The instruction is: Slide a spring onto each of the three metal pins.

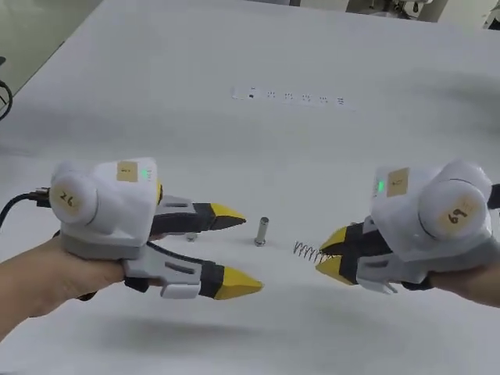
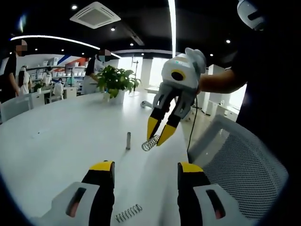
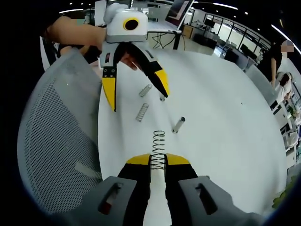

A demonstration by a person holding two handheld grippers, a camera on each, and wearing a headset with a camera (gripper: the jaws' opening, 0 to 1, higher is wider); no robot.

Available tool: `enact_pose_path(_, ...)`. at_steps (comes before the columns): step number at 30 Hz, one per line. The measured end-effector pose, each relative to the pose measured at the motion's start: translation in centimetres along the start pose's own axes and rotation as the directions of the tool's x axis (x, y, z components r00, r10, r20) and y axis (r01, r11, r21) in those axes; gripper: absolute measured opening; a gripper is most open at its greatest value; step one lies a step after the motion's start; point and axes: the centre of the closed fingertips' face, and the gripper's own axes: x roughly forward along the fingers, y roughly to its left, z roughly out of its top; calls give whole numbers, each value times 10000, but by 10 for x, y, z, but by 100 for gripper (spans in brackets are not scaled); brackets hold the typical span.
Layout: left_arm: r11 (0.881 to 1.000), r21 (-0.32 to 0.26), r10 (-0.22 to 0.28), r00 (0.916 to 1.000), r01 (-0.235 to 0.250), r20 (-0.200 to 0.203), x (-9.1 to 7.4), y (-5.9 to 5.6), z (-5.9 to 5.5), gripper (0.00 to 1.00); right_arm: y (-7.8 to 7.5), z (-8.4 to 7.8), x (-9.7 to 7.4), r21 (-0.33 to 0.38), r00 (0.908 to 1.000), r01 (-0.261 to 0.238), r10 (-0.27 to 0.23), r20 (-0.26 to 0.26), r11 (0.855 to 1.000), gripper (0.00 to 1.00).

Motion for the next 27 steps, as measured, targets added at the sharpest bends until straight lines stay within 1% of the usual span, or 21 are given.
enact_pose_path(2,10000,57,-40,10000,40,61,3,-1,3,45,3,3,1,-121,9999,-141,142,63,9998,8)
enact_pose_path(6,9998,-119,-167,9993,171,332,7,-3,8,40,6,10,0,-312,9995,-221,228,231,9993,8)
enact_pose_path(10,9992,-151,-356,9990,360,254,14,-8,7,34,7,16,-1,-882,9991,-183,216,363,9959,8)
enact_pose_path(12,9992,-86,-393,9989,395,273,16,-10,8,33,10,18,-2,-975,9987,-302,340,369,9948,8)
enact_pose_path(16,9987,-23,-504,9982,505,329,20,-12,10,30,14,22,-2,-1287,9978,-386,452,489,9909,8)
enact_pose_path(18,9985,24,-549,9981,548,296,22,-14,10,28,14,24,-2,-1347,9975,-367,444,547,9902,8)
enact_pose_path(20,9983,79,-585,9979,583,294,23,-15,10,26,16,26,-3,-1436,9966,-465,557,612,9885,8)
enact_pose_path(27,9975,196,-690,9967,682,418,26,-17,16,20,19,30,-6,-1777,9947,-506,655,792,9828,8)
